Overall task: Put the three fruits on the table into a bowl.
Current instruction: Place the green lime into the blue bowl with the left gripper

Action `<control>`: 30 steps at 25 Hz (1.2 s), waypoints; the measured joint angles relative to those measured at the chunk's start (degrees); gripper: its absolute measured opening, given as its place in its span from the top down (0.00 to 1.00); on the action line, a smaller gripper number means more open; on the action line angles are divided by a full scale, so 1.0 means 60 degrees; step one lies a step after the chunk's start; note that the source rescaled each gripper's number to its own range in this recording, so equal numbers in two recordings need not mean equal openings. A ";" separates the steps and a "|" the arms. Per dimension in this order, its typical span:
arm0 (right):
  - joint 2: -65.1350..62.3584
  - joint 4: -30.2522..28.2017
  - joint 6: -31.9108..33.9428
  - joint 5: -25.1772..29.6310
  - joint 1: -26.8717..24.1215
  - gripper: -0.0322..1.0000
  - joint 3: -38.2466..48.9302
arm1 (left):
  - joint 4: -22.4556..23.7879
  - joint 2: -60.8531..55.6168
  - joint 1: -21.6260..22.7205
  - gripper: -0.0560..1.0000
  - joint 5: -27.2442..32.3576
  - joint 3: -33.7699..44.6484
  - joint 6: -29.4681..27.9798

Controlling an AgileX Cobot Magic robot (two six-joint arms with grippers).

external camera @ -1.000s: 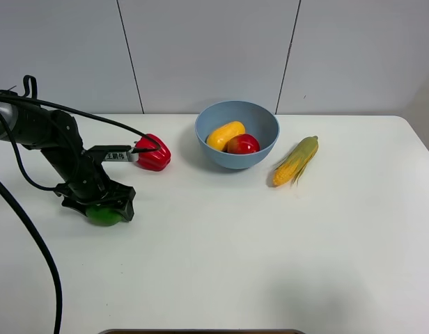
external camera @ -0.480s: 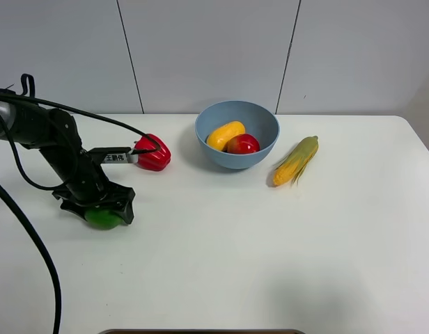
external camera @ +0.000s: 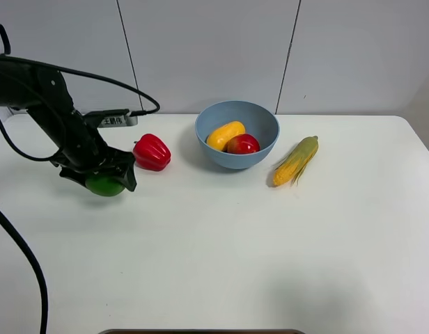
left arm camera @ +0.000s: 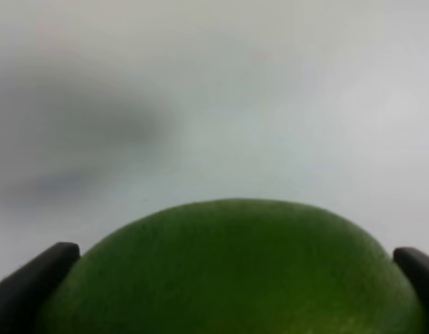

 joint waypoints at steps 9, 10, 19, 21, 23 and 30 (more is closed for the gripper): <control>0.0000 0.0000 0.0000 0.0000 0.0000 0.30 0.0000 | 0.0411 0.0000 -0.0721 0.95 0.0619 -0.2322 -0.0585; 0.0000 0.0000 0.0000 0.0000 0.0000 0.30 0.0000 | 0.0490 0.0000 -0.0848 0.95 0.0609 -0.2554 -0.0675; 0.0000 0.0000 0.0000 0.0000 0.0000 0.30 0.0000 | 0.0968 0.0292 -0.1699 0.95 -0.0060 -0.4320 -0.1282; 0.0000 0.0000 0.0000 0.0000 0.0000 0.30 0.0000 | 0.0971 0.0489 -0.1848 0.95 -0.0374 -0.4555 -0.1294; 0.0000 0.0000 0.0000 0.0000 0.0000 0.30 0.0000 | 0.0971 0.0696 -0.2003 0.95 -0.0741 -0.4767 -0.1353; 0.0000 0.0000 0.0000 0.0000 0.0000 0.30 0.0000 | 0.0940 0.1491 -0.2454 0.95 -0.2089 -0.5075 -0.1468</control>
